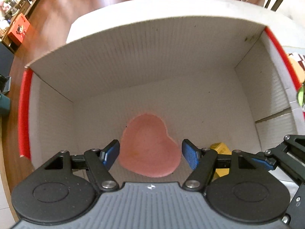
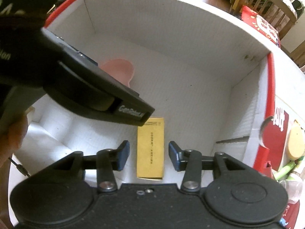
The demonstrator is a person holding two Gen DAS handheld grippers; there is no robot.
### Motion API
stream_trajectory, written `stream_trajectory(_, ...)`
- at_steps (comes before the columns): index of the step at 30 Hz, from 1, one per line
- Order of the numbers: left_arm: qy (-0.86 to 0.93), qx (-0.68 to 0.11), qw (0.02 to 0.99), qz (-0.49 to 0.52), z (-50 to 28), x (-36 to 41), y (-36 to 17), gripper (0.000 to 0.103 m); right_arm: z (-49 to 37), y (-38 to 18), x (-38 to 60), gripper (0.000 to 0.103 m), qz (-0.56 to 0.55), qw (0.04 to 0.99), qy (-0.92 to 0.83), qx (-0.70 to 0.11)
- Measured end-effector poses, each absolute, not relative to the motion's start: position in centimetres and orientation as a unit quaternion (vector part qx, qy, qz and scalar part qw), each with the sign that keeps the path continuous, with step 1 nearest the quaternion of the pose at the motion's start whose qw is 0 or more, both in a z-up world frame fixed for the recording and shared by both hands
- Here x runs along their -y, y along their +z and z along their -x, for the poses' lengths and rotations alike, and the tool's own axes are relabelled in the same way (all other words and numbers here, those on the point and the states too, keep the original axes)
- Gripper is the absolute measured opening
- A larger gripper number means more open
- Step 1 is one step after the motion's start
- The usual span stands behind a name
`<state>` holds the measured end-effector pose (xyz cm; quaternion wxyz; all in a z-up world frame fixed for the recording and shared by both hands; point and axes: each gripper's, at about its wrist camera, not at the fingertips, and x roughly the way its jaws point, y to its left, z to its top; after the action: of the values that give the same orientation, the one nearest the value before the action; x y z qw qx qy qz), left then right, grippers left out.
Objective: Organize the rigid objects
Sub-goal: 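Lower and release the pink bowl with the left tool while the right tool releases the yellow box inside, then withdraw both open tools from the red box back over the table items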
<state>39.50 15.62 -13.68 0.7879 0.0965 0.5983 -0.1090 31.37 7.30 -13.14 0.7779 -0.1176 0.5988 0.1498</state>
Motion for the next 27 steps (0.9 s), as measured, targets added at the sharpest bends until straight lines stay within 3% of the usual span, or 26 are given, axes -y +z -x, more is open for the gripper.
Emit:
stream_trajectory(10,-0.097,-0.553,0.825,-0.060,-35.8,-17.7,-9.8,0.071,-29.2,-9.6,-5.9,0.070,0.102,0.805,0.159,-0.562)
stream_trajectory(19,-0.103,-0.503,0.857,-0.044,-32.3,-17.9,-3.8,0.071,-26.2,-5.4,-3.7,0.080,0.094,0.835,0.167,-0.516)
stream_trajectory(27,-0.124,-0.451,0.883,-0.041,-28.9,-16.0,-0.3,0.071,-22.6,-1.6,-0.8,0.081,0.086,0.864,0.172,-0.465)
